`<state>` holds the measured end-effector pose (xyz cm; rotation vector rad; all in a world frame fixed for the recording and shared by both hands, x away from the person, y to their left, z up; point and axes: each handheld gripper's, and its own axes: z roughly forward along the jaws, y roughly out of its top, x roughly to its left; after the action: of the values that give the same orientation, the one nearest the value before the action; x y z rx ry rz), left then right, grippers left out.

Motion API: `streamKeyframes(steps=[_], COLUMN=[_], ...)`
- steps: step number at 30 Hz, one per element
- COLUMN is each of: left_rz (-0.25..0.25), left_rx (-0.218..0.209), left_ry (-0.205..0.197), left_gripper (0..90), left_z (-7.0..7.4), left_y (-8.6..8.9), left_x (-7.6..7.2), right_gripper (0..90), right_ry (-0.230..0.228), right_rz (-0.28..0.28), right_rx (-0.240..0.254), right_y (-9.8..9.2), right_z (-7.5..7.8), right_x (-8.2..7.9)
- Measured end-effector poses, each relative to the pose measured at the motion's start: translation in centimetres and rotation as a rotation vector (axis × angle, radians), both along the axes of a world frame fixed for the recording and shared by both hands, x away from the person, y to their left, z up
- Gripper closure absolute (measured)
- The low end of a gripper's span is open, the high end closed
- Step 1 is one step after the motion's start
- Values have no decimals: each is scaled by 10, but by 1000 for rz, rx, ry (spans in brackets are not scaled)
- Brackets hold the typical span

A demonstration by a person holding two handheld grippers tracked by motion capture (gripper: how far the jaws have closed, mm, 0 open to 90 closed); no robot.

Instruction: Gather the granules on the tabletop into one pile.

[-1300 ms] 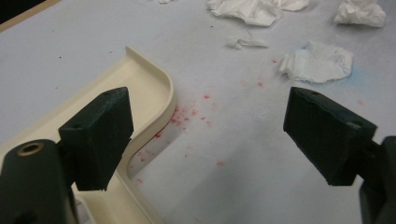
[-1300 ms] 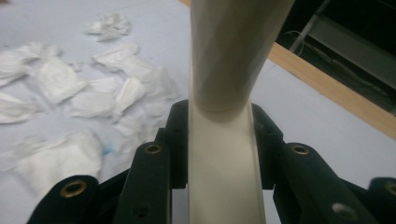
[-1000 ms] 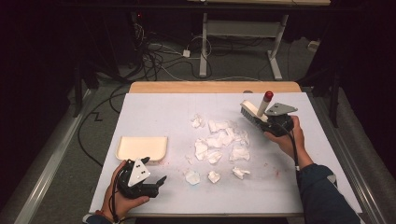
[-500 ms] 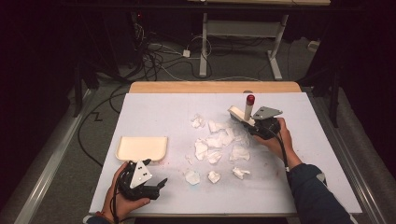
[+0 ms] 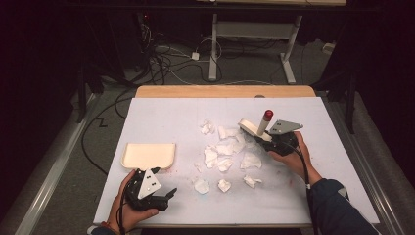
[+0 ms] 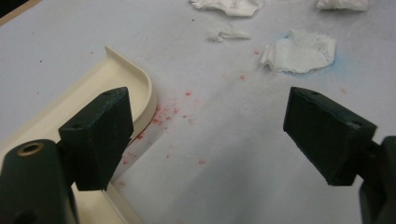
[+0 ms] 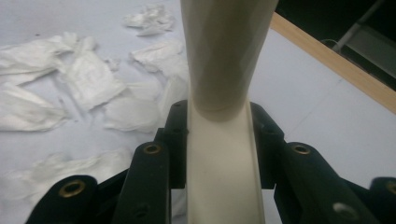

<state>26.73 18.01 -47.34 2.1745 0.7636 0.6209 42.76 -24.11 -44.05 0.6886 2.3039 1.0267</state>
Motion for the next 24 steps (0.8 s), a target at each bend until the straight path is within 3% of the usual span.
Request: streamKeyframes(steps=[12, 19, 24], left_rz=[-5, -15, -17], left_rx=[6, 14, 17], left_ry=[0, -8, -8], left_gripper=[157, 157, 157], left_z=[0, 1, 1], left_y=[0, -2, -2], left_x=[-1, -1, -1], right_gripper=[671, 674, 676], right_ry=[19, 33, 14], right_rz=[104, 126, 134], right_rx=[-25, -9, -4], right_y=[11, 9, 9], right_z=[2, 5, 12], right_x=[-37, -49, -54])
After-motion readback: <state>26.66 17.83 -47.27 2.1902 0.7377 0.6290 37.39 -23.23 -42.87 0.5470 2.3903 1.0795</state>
